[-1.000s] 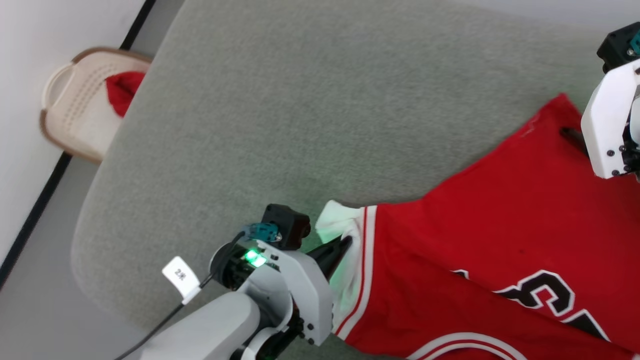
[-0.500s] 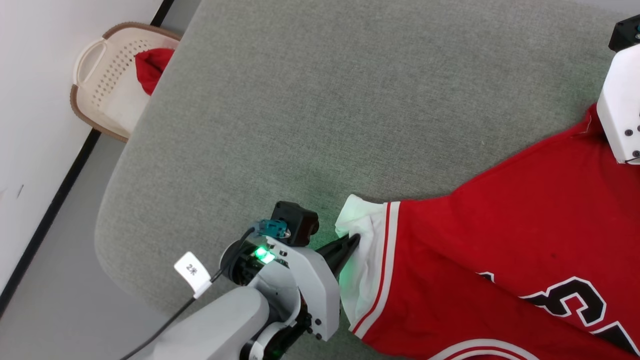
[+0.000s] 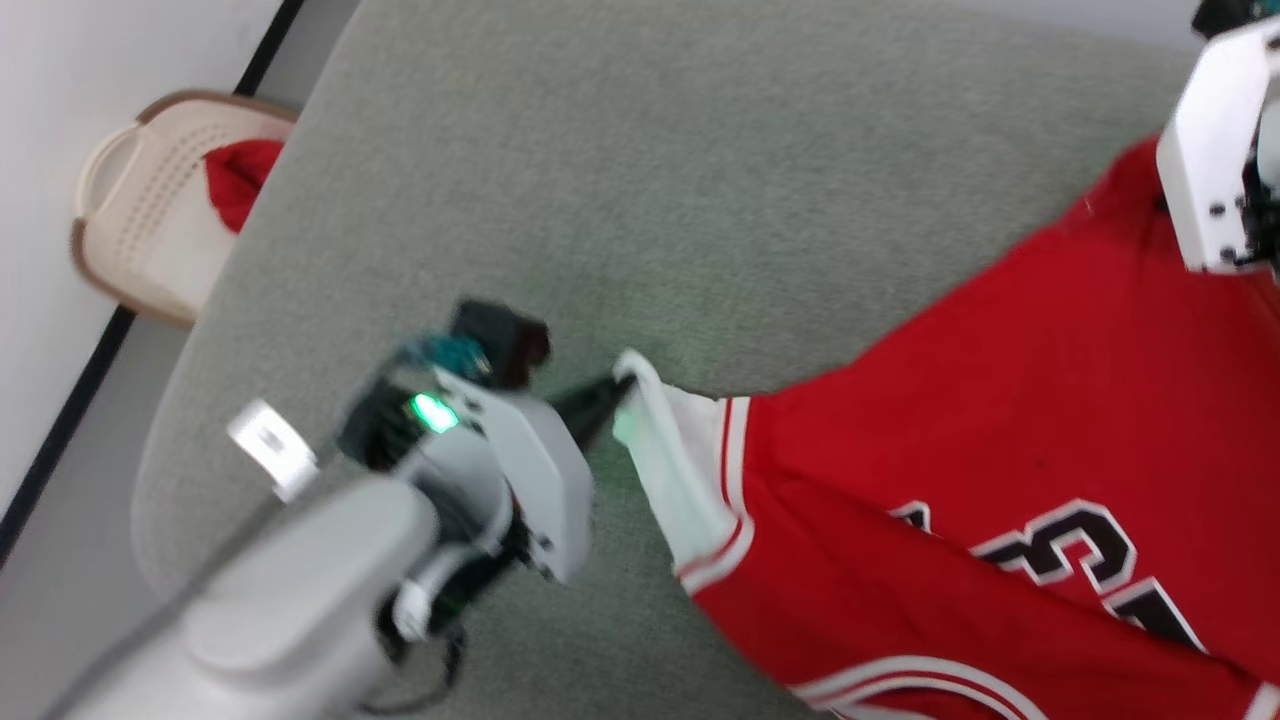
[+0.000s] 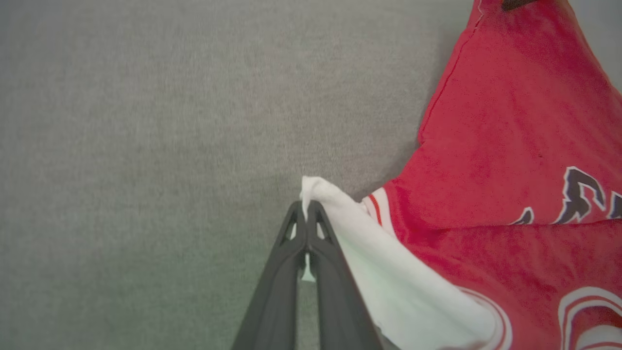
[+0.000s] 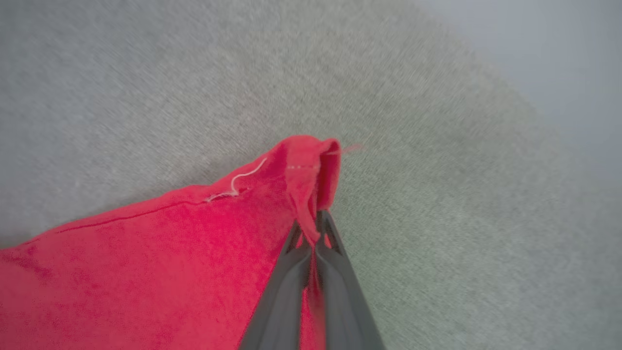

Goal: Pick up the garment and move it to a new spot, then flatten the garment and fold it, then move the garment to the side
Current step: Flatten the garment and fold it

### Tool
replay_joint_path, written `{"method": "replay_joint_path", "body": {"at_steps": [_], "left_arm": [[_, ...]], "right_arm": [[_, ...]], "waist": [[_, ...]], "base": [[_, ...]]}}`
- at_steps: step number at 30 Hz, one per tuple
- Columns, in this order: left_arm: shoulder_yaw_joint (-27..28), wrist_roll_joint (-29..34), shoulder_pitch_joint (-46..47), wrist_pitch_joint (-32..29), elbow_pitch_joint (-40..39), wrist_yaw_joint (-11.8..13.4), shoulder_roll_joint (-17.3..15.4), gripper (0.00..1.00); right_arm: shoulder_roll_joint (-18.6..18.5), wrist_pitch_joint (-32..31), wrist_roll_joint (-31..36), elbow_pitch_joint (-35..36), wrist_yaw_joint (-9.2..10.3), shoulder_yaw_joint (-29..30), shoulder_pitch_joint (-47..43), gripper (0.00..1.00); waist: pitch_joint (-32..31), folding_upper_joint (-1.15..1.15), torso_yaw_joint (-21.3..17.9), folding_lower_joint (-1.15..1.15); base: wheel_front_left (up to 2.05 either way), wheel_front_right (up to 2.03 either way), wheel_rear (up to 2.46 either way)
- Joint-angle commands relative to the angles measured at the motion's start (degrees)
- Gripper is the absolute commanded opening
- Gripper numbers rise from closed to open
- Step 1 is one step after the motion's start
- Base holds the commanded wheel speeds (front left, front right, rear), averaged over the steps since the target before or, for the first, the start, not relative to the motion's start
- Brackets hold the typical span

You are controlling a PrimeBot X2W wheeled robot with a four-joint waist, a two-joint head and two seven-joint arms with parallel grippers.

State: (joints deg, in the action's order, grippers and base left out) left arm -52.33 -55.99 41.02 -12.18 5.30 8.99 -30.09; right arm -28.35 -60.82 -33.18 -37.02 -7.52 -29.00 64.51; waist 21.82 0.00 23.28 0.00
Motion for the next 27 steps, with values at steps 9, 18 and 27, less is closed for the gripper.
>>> {"method": "replay_joint_path", "body": {"at_steps": [9, 18, 27], "left_arm": [[4.55, 0.33, 12.25, -8.35, -1.73, -1.55, -8.44, 0.0], [8.2, 1.38, 28.2, -14.32, 8.0, -5.97, -11.21, 0.0], [9.2, 6.56, 43.09, -10.91, 24.11, -9.76, -8.65, 0.0]], "right_arm": [[1.97, 5.5, -0.85, 2.43, 0.05, 0.09, 5.02, 0.0], [4.12, 15.4, 0.84, 1.65, 0.05, -0.9, 11.28, 0.0], [7.55, 26.67, 3.86, -4.6, 0.05, 0.54, 17.41, 0.0]], "waist": [[-6.49, 0.0, -7.96, 0.0], [-10.11, 0.0, -14.5, 0.0], [-11.89, 0.0, -19.65, 0.0]], "base": [[0.0, 0.0, 0.0], [0.0, 0.0, 0.0], [0.0, 0.0, 0.0]]}}
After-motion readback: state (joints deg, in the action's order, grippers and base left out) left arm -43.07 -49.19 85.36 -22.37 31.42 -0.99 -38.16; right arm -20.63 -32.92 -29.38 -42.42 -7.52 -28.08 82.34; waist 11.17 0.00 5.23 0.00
